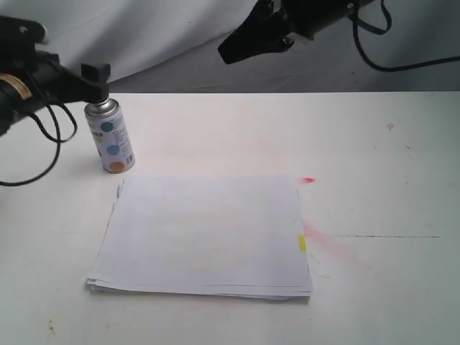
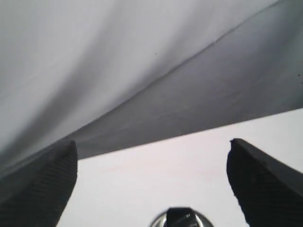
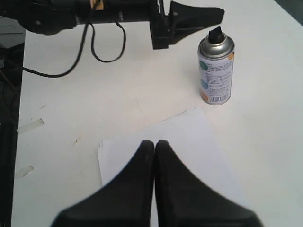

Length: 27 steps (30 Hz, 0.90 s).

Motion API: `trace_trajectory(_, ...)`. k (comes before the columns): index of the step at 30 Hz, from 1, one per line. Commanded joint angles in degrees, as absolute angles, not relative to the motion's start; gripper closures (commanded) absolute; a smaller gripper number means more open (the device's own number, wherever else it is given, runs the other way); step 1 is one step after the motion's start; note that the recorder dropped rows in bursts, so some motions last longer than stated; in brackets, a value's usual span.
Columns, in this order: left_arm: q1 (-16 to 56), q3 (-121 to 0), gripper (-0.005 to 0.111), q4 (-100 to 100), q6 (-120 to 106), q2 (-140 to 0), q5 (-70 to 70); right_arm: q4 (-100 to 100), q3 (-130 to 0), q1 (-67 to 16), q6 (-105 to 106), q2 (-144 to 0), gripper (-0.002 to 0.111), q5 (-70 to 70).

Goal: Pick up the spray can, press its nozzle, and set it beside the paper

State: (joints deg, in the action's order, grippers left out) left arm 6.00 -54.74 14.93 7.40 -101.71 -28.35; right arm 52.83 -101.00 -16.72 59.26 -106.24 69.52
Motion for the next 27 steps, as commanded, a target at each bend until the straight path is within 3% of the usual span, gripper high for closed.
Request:
trace_trajectory(1,6.0,-54.7,0.031,14.2,7.9,-89.3,-18.6,52.9,-101.1,-16.6,56.4,-101.9,0.108,70.0)
trace_trajectory(7,6.0,-54.7,0.045,14.2,9.3,-72.3,-5.6,51.7,-101.1,-16.7,49.0,-95.0,0.108,70.0)
trace_trajectory(16,6.0,-52.9,0.08,14.2,8.5,-48.7,6.4,42.9,-100.7,-19.7,39.7,-80.3,0.108,70.0)
trace_trajectory(22,6.0,-46.8,0.106,15.7,8.5,-33.3,12.6,42.7,-93.3,-20.1,38.5,-68.0,0.108,70.0)
trace_trajectory(27,6.0,-36.7,0.107,10.5,8.5,-16.4,16.8,42.5,-77.3,-20.1,34.9,-51.4,0.108,70.0)
